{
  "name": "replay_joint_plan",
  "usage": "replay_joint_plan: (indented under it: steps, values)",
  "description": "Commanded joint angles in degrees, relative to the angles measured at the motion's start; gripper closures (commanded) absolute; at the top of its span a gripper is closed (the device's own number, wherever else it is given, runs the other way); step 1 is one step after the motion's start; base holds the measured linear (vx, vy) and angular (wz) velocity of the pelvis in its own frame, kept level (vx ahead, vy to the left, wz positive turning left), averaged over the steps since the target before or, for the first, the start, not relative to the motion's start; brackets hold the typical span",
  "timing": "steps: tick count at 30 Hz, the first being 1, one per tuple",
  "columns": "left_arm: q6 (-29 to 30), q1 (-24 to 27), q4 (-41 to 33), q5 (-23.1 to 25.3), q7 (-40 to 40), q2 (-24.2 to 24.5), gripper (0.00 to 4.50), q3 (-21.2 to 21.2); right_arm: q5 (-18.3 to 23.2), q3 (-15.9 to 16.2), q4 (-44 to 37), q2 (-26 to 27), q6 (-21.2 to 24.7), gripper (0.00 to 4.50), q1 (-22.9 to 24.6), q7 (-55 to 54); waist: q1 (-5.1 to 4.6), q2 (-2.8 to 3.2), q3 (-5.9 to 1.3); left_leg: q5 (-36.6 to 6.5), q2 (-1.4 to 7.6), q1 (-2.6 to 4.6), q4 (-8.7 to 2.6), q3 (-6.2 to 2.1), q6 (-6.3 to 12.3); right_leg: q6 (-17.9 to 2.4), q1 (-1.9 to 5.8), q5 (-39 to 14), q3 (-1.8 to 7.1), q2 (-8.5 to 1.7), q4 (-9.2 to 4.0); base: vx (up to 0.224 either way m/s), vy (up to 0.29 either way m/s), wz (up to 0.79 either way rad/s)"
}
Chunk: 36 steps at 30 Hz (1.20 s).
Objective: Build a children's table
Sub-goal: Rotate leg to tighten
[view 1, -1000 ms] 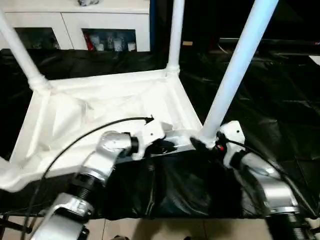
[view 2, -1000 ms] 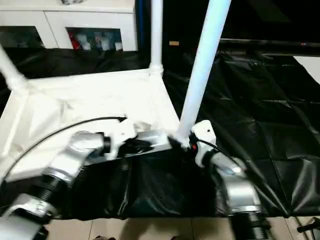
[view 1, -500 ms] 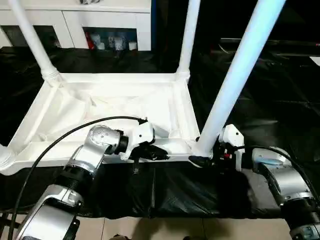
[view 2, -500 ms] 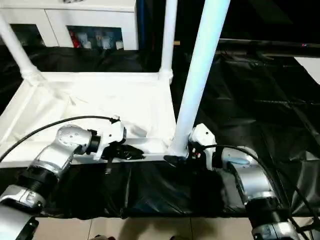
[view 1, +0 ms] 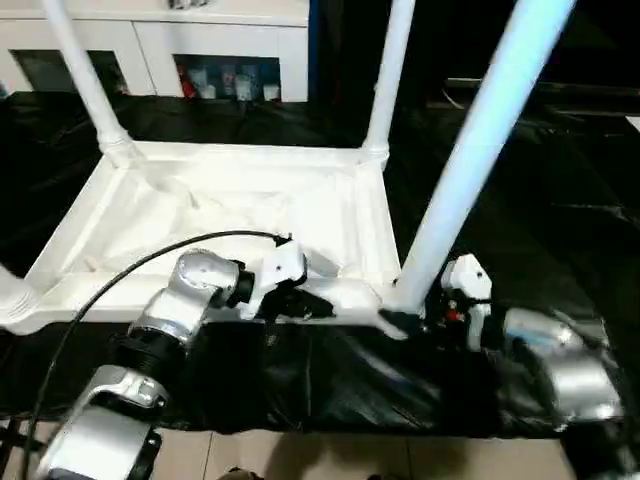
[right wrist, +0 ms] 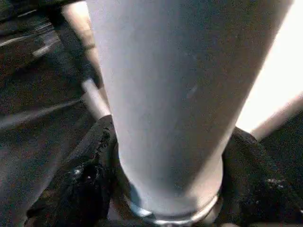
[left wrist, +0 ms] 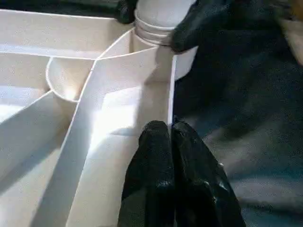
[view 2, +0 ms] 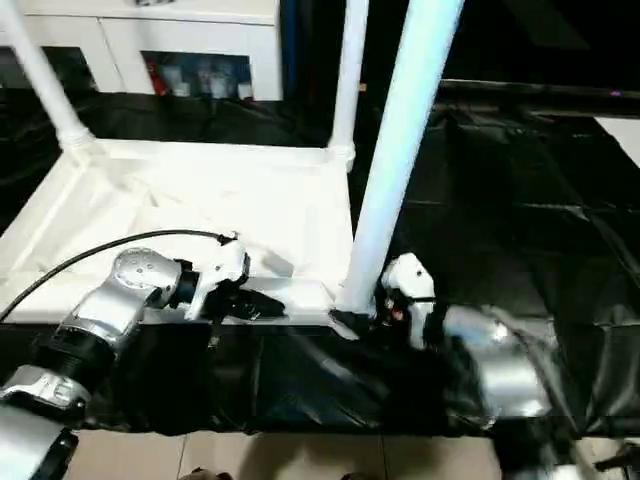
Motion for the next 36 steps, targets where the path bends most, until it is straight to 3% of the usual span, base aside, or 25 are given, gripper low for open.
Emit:
replay_joint_plan:
  steps: [1,2,7,10,12,14,19,20,21,23,25,26,28,31,33,36]
  values:
    - [3.0,1.2,-0.7,0.9,6.0,-5.5,4.50,-2.9,-1.5,4.5,1.7,5.0,2.3,1.82,0.4,-6.3,-0.50,-0.26,-1.67,-18.8,2.10,0.54,-4.72,-1.18,-0.31,-12.1,1.28,-21.3,1.20,-2.70,-4.47,0.000,0.000,0.00]
    - [4.1,2.0,-1.6,1.3,7.8,-7.1,4.50,-3.5,-2.2,4.0,3.0,7.8,2.7,1.83,0.1,-10.6,-0.81,-0.11,-1.66,-21.3,2.18,0.81,-4.88,-1.53,-1.37,-10.0,1.03,-25.6,1.22,-2.69,-4.81,0.000,0.000,0.00]
    - [7.2,3.7,-3.0,2.7,14.5,-12.9,4.50,-4.8,-3.8,2.6,5.2,14.3,3.9,1.83,-0.6,-22.1,-1.77,-0.06,-0.96,-30.8,1.71,2.00,-5.08,-2.15,-2.06,-4.6,-0.62,-36.9,1.15,-2.55,-6.78,0.000,0.000,0.00]
    - [8.3,4.2,-4.1,4.0,17.2,-14.6,4.50,-5.5,-5.5,2.1,4.1,15.5,3.8,1.83,-0.1,-25.5,-1.80,0.05,-1.23,-30.9,1.71,2.11,-5.35,-2.42,-1.68,-3.5,-0.54,-35.8,1.27,-2.40,-6.95,0.000,0.000,0.00]
    - [8.4,4.4,-4.9,4.5,17.0,-14.6,4.50,-5.9,-5.6,1.3,3.3,15.9,2.9,1.83,0.0,-27.0,-1.86,0.08,-1.39,-29.3,1.72,1.58,-5.69,-2.37,-1.18,-4.2,-0.10,-31.4,1.36,-2.30,-6.72,0.000,0.000,0.00]
    - [7.7,4.5,-5.1,4.7,16.4,-14.1,4.50,-5.9,-4.3,0.2,1.8,15.8,2.8,1.27,0.3,-26.8,-1.84,0.16,-1.48,-28.7,1.72,1.47,-5.73,-2.31,-0.93,-4.7,-0.07,-29.5,1.53,-2.33,-6.59,0.000,0.000,0.00]
    - [5.6,4.8,-6.3,4.1,12.8,-10.7,4.50,-5.0,-3.0,0.4,-2.2,12.7,2.9,0.78,0.7,-22.7,-1.70,0.18,-1.82,-25.1,1.78,0.79,-5.68,-2.03,0.02,-6.6,0.65,-22.0,1.63,-2.26,-5.88,0.000,0.000,0.00]
    - [5.1,4.9,-6.5,4.2,12.2,-9.9,4.50,-4.9,-2.9,0.7,-2.6,11.9,2.7,0.70,0.6,-21.8,-1.55,0.12,-2.30,-20.5,1.87,0.32,-5.39,-1.86,0.99,-7.8,1.25,-16.4,1.68,-2.40,-5.19,0.000,0.000,0.00]
    - [4.5,5.0,-6.6,4.0,11.0,-8.8,4.50,-4.7,-2.3,1.1,-3.2,10.7,2.7,0.70,0.4,-19.8,-1.52,0.01,-2.32,-18.7,1.81,0.23,-5.13,-1.59,1.96,-8.7,1.24,-14.2,1.64,-2.34,-5.07,0.000,0.000,0.00]
    - [3.6,5.1,-6.8,3.7,8.9,-7.1,4.50,-4.5,-1.4,1.4,-4.0,8.8,2.9,0.70,0.2,-16.3,-1.49,0.02,-2.37,-17.3,1.72,-0.09,-4.91,-1.46,2.87,-9.4,1.44,-14.1,1.53,-2.48,-4.94,0.000,0.000,0.00]
    - [2.8,5.2,-7.0,3.7,7.5,-6.0,4.50,-4.5,-1.0,1.6,-4.6,7.5,3.0,0.70,0.1,-13.9,-1.47,0.05,-2.35,-16.7,1.81,-0.18,-4.79,-1.37,3.29,-9.7,1.48,-15.2,1.53,-2.66,-4.98,0.013,-0.028,0.00]
    - [1.3,5.1,-6.6,3.5,4.9,-4.0,4.50,-4.4,-0.2,2.2,-5.5,4.4,3.3,0.70,-0.2,-9.0,-1.45,-0.43,-2.52,-15.9,1.88,-0.06,-4.60,-1.21,3.52,-9.9,1.47,-14.8,1.47,-2.56,-4.98,0.000,0.000,0.00]
    - [0.5,5.0,-6.3,3.4,3.7,-3.0,4.50,-4.4,0.2,2.5,-5.9,2.9,3.4,0.70,-0.3,-6.7,-1.22,0.05,-2.68,-12.7,2.02,-0.16,-4.42,-1.22,4.04,-10.8,1.78,-10.9,1.38,-2.48,-4.34,0.000,0.000,0.00]
    - [-0.3,4.6,-6.1,1.6,-1.7,0.2,4.50,-4.3,1.8,3.8,-5.2,-4.0,3.4,0.70,-1.2,4.7,-1.24,0.07,-2.90,-8.8,2.00,-0.07,-3.83,-0.92,5.23,-13.5,2.11,-2.9,1.25,-2.23,-3.34,0.000,0.000,0.00]
    - [-0.3,4.4,-5.9,1.1,-3.0,0.7,4.50,-4.3,2.0,4.3,-4.4,-5.9,2.8,0.70,-1.5,7.8,-1.17,-0.06,-3.03,-6.4,1.91,0.11,-3.37,-0.66,6.87,-15.6,2.33,2.6,1.20,-2.09,-2.72,0.000,0.000,0.00]
    - [-0.8,3.9,-5.4,0.2,-5.7,1.5,4.50,-4.5,2.2,5.5,-2.9,-9.1,2.3,0.70,-1.8,13.7,-0.98,-0.14,-3.02,-6.1,1.97,0.30,-3.19,-0.53,7.81,-16.8,2.46,3.2,1.16,-2.19,-2.63,0.000,0.000,0.00]
